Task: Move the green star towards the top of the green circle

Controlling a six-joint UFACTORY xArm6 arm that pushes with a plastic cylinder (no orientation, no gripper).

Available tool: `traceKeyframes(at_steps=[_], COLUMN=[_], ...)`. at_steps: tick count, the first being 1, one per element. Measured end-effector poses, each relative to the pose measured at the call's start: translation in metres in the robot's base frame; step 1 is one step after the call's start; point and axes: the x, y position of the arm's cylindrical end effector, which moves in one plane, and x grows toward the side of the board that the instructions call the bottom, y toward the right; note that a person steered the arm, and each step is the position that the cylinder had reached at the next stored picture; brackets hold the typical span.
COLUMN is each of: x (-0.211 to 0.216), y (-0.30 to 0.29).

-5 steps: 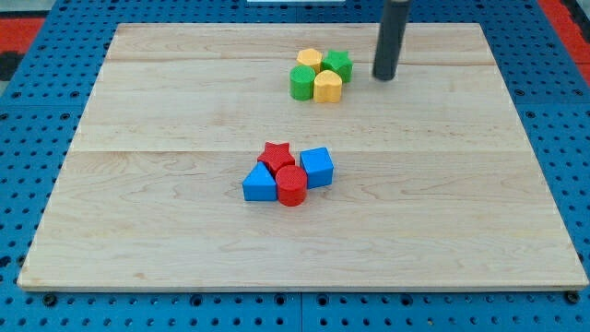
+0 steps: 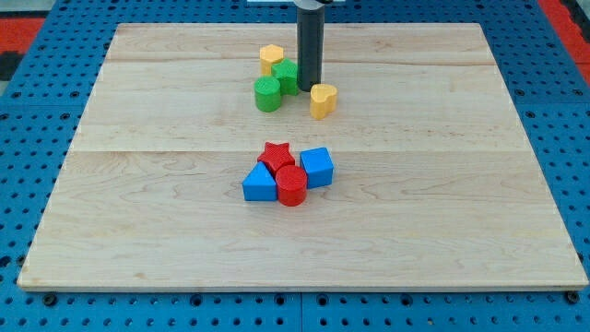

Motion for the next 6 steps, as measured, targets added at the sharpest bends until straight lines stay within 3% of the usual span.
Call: traceKeyframes(at_steps=[2, 4, 6], x=[-0.042, 0.023, 0.010], y=[-0.011, -0.033, -0.036])
